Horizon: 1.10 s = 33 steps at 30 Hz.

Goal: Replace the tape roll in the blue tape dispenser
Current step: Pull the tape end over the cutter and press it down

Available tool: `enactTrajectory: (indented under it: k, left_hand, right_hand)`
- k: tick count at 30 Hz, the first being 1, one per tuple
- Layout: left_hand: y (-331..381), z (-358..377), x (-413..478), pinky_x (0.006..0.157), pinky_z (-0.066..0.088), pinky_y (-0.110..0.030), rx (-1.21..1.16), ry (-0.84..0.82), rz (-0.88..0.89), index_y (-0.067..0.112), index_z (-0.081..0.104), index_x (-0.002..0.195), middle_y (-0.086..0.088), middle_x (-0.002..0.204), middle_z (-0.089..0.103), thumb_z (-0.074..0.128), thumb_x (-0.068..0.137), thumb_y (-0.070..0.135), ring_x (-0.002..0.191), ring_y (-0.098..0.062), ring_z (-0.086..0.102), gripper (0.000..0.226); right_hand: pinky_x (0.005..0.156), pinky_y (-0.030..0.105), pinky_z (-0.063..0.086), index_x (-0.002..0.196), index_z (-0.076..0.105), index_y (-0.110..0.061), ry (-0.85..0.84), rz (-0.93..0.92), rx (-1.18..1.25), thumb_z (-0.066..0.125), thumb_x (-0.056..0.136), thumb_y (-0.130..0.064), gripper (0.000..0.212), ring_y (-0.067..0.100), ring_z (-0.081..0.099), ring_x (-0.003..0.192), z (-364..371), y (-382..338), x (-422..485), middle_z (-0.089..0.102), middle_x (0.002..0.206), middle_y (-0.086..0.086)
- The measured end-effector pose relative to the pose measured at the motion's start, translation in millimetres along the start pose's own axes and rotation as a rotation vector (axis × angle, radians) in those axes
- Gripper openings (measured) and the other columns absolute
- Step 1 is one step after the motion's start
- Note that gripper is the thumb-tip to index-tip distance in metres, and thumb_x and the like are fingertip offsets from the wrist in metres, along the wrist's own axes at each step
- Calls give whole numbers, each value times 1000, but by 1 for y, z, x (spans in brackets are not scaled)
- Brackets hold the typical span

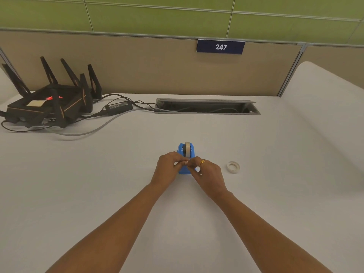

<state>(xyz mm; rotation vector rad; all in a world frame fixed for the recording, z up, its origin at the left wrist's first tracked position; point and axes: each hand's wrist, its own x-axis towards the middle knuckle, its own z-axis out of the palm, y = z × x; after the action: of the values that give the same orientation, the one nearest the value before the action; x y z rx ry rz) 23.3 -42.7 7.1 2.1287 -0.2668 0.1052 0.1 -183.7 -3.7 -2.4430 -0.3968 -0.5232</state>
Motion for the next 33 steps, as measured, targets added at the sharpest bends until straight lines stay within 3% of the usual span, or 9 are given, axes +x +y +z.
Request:
enactTrajectory:
  k: [5,9,11,13,16,19,24,29,33]
  left_hand:
    - [-1,-2,0,82,49,-31,51,-11,54,11,71,96,-11,98,69,63,80,12,89,-20,61,17]
    - [-1,-1,1,77,47,-26,69,-3,62,12,71,93,-9,96,69,65,78,10,82,-14,58,16]
    - [-2,0,2,75,45,-23,74,6,61,12,72,92,-9,95,69,66,77,10,80,-12,56,16]
    - [-2,1,1,73,44,-22,72,23,62,13,72,91,-8,94,69,67,76,9,78,-10,55,16]
    - [-2,4,1,71,43,-22,72,62,65,14,71,88,-6,92,70,68,75,10,76,-9,55,13]
    - [-2,7,0,70,44,-21,53,93,38,14,70,85,-5,90,69,69,74,12,74,-10,56,11]
    - [-3,11,-1,71,47,-21,-32,122,-5,15,63,83,5,82,62,70,73,11,76,-13,59,14]
    - [-5,12,-2,71,48,-20,-96,144,-35,19,52,93,9,80,60,73,71,11,75,-10,59,31]
    - [-7,13,-2,65,44,-12,-102,160,-47,16,50,103,5,83,61,73,72,15,75,-11,59,39]
  right_hand:
    - [68,38,56,97,64,-10,-19,-10,19,59,86,-16,14,29,65,73,-1,2,-4,72,86,12]
    - [64,39,56,93,65,-12,-14,10,50,62,81,-11,12,25,64,70,-1,4,-6,72,81,7]
    - [60,32,54,88,64,-13,2,46,72,63,78,-11,11,16,60,62,0,6,-8,71,77,4]
    - [56,15,43,84,62,-17,29,105,86,64,76,-13,9,0,49,53,1,7,-8,70,74,-1]
    - [55,6,34,80,59,-18,56,181,152,62,77,-13,6,-1,52,54,-1,10,-5,68,72,-2]
    - [54,9,35,80,59,-17,100,228,228,62,79,-12,6,9,60,64,-3,11,0,64,71,-6]
    - [57,15,39,97,62,-18,62,252,308,68,79,-23,19,13,59,71,1,7,6,63,83,-7]
    - [66,23,45,104,63,-17,24,290,307,69,79,-27,27,18,58,75,5,4,10,65,92,4]
    - [71,31,48,105,62,-17,10,315,327,69,79,-27,29,19,59,77,3,2,12,66,93,5]
